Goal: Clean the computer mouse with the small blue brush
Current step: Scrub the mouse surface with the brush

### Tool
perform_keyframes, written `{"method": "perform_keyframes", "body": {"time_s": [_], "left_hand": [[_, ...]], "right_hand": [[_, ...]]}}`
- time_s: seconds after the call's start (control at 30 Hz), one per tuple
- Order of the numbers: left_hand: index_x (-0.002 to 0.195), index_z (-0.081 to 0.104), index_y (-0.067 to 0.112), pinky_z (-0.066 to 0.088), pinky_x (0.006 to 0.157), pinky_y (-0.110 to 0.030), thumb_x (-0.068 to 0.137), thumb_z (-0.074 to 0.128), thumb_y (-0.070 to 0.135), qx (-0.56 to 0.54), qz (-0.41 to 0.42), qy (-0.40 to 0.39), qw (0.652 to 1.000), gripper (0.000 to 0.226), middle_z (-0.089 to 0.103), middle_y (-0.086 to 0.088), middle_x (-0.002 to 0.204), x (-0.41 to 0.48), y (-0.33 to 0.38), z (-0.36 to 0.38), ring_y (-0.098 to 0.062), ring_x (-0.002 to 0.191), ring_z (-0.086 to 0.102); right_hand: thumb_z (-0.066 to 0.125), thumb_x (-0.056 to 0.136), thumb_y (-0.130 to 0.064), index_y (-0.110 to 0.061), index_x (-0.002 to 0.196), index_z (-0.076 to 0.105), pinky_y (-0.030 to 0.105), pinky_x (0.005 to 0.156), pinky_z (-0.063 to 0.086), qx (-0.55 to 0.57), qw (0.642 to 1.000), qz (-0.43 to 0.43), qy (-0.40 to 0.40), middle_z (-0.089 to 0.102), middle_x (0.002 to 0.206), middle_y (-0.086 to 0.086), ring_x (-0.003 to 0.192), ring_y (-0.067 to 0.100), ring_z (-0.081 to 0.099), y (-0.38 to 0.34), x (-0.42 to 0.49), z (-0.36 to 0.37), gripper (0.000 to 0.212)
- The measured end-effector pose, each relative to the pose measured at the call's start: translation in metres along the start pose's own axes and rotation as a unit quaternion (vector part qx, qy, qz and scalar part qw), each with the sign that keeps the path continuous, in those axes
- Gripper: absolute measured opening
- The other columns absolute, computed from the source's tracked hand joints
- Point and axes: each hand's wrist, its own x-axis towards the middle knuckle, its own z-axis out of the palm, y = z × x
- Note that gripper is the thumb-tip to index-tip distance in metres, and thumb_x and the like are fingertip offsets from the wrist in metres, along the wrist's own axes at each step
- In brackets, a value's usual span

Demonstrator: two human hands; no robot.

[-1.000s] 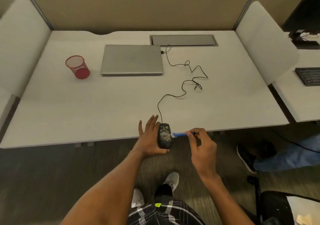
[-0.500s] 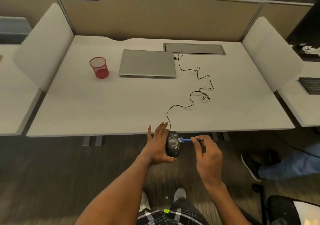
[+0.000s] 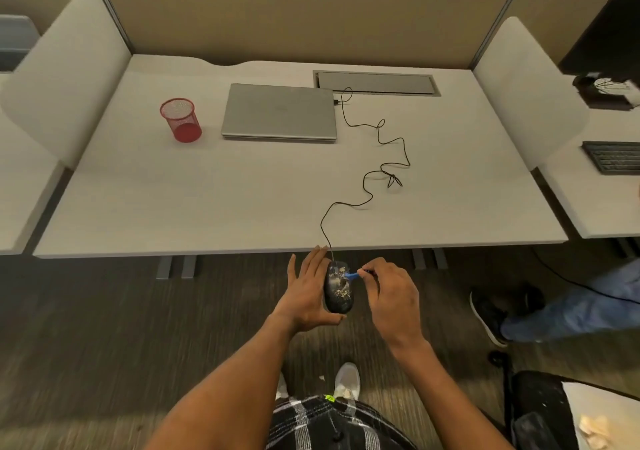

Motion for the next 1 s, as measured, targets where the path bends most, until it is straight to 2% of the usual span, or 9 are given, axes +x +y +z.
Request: {"method": "perform_keyframes", "body": {"time_s": [0.13,0.33,0.43,0.83,1.0], "left_hand": [[0.166,0.014,0.017,-0.016,0.126,-0.062,0.072,0.069,0.084,-0.003,-0.005,0.0,1.0,0.128,-0.008,0.001,0.176,-0.002,0.005,0.005,-0.016,0.16,-0.022],[0.164,0.018,0.017,-0.015,0.126,-0.062,0.07,0.068,0.085,-0.002,-0.009,0.006,1.0,0.127,-0.004,-0.001,0.176,-0.002,0.014,0.012,-0.015,0.16,-0.021],[0.165,0.016,0.015,-0.015,0.126,-0.062,0.07,0.066,0.087,0.004,-0.015,0.0,1.0,0.129,-0.006,0.0,0.176,-0.002,0.016,0.015,-0.015,0.16,-0.023],[0.166,0.012,0.013,-0.017,0.126,-0.06,0.072,0.063,0.088,0.011,-0.025,-0.002,1.0,0.131,-0.006,-0.001,0.176,-0.008,0.02,0.018,-0.015,0.159,-0.023],[0.166,0.013,0.013,-0.016,0.126,-0.061,0.07,0.064,0.089,0.01,-0.029,0.005,1.0,0.132,-0.004,-0.001,0.176,-0.01,0.02,0.019,-0.015,0.16,-0.021]], "right_hand": [[0.066,0.098,-0.023,-0.021,0.1,0.064,0.032,0.068,0.055,0.015,1.0,0.027,0.001,0.066,0.088,-0.005,0.08,0.01,0.058,0.008,-0.002,-0.002,0.004],[0.068,0.097,-0.028,-0.021,0.099,0.065,0.03,0.07,0.056,0.008,0.999,0.018,-0.028,0.069,0.09,-0.004,0.082,0.012,0.06,0.011,-0.003,-0.004,0.008],[0.069,0.096,-0.03,-0.021,0.099,0.066,0.027,0.07,0.054,0.013,0.999,0.025,-0.017,0.069,0.089,-0.004,0.082,0.011,0.06,0.012,-0.001,-0.007,0.01],[0.065,0.096,-0.035,-0.022,0.1,0.065,0.033,0.073,0.061,0.058,0.996,0.062,-0.036,0.071,0.092,-0.005,0.086,0.01,0.066,0.012,-0.003,-0.007,0.014],[0.068,0.096,-0.03,-0.019,0.099,0.066,0.033,0.071,0.061,0.043,0.996,0.077,-0.002,0.071,0.088,-0.006,0.082,0.011,0.068,0.016,-0.001,-0.009,0.011]]}}
